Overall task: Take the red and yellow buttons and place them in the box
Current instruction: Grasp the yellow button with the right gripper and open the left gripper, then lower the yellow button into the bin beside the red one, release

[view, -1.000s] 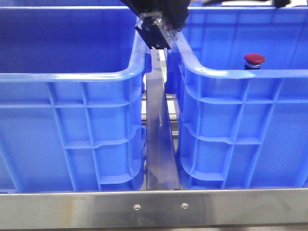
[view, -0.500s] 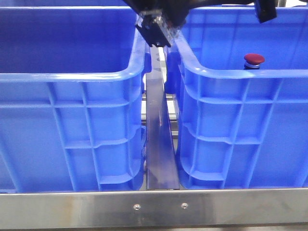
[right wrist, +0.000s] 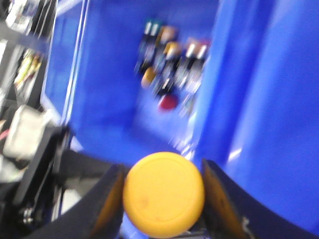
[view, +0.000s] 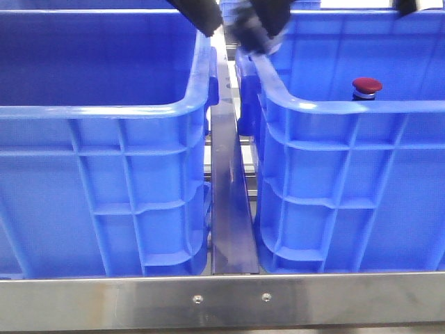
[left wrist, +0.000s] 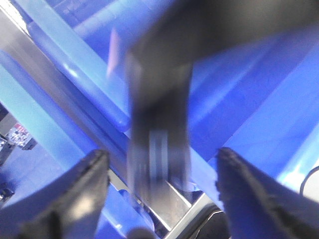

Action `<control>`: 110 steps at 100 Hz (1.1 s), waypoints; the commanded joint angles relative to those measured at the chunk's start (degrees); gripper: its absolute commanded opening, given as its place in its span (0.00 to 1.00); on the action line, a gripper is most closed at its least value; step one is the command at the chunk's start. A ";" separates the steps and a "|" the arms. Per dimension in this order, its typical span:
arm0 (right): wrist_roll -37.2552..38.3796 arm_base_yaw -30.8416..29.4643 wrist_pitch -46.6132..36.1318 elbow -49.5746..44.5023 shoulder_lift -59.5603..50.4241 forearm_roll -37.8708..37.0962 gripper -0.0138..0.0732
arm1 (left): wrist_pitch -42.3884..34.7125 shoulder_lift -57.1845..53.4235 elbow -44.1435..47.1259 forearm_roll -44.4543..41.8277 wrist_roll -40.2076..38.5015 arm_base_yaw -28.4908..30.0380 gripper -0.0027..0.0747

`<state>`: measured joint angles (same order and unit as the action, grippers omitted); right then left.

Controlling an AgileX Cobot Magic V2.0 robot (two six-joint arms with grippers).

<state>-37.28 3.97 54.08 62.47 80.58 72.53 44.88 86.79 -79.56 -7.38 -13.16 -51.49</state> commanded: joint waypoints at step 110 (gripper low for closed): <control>-14.03 -12.54 -52.68 -4.61 4.32 -6.57 0.37 | -3.85 -2.45 -1.80 0.94 -0.37 -0.41 0.63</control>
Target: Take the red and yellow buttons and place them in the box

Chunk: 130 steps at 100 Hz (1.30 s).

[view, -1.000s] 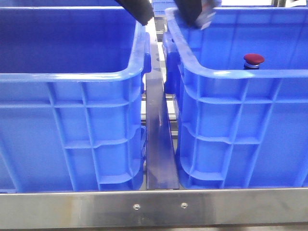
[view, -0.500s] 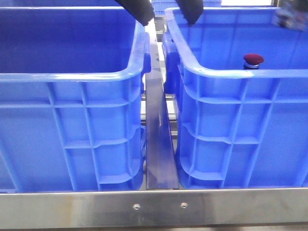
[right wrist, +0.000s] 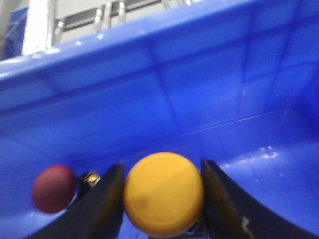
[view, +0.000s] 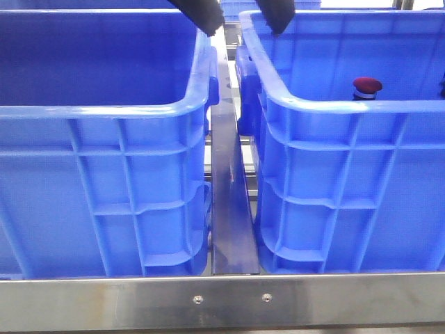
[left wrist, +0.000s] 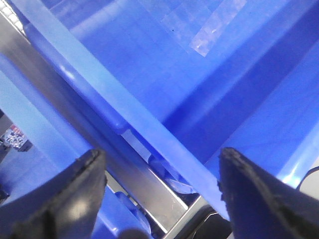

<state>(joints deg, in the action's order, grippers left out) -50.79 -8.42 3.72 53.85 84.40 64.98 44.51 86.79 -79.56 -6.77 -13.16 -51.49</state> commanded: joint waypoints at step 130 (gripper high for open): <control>-0.52 -0.15 -0.10 13.53 11.93 0.98 0.80 | -4.97 -2.45 -1.80 0.33 -0.37 -0.41 0.63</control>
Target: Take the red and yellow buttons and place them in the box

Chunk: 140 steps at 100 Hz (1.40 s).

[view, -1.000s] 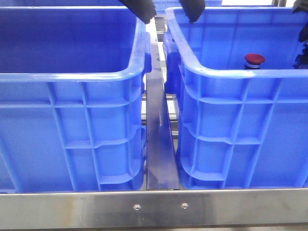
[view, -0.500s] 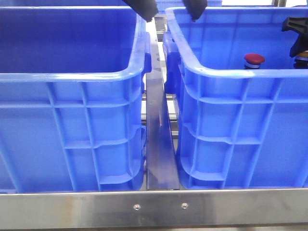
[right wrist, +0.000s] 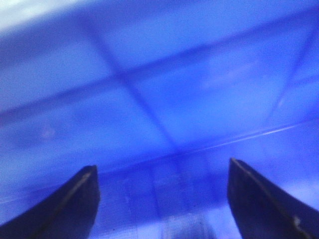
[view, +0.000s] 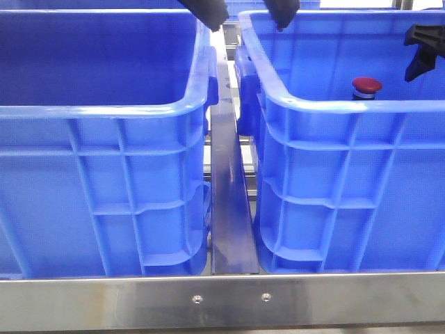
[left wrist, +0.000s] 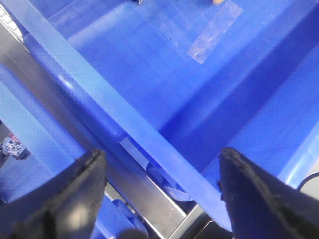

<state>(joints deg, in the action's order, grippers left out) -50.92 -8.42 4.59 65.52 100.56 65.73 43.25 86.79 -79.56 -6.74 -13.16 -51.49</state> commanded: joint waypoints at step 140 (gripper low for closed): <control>-2.83 -0.15 10.94 -17.85 -42.05 -7.13 0.05 | -4.58 -21.87 16.55 -0.23 -0.85 37.76 0.01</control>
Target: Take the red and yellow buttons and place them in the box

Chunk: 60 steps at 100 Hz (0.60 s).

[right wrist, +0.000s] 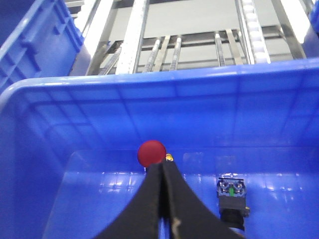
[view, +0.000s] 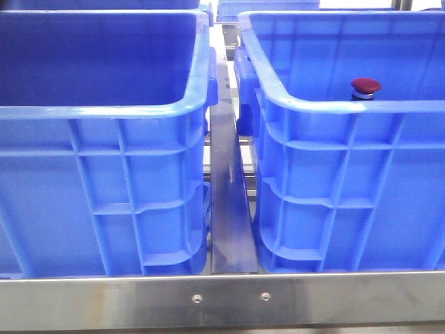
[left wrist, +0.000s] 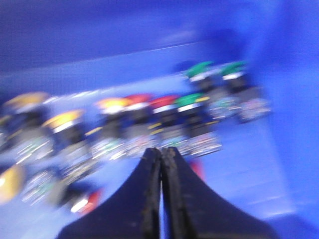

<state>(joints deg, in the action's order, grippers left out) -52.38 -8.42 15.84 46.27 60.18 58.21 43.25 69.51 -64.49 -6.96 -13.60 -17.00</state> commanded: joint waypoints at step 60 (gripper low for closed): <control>-1.48 10.87 -10.58 -7.89 -12.88 -0.48 0.05 | -14.31 -34.11 23.31 -0.11 -0.42 17.04 0.01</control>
<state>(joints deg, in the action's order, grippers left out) -53.33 0.70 11.54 39.97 51.91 57.30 35.26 39.19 -41.89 -6.96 -13.60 -0.15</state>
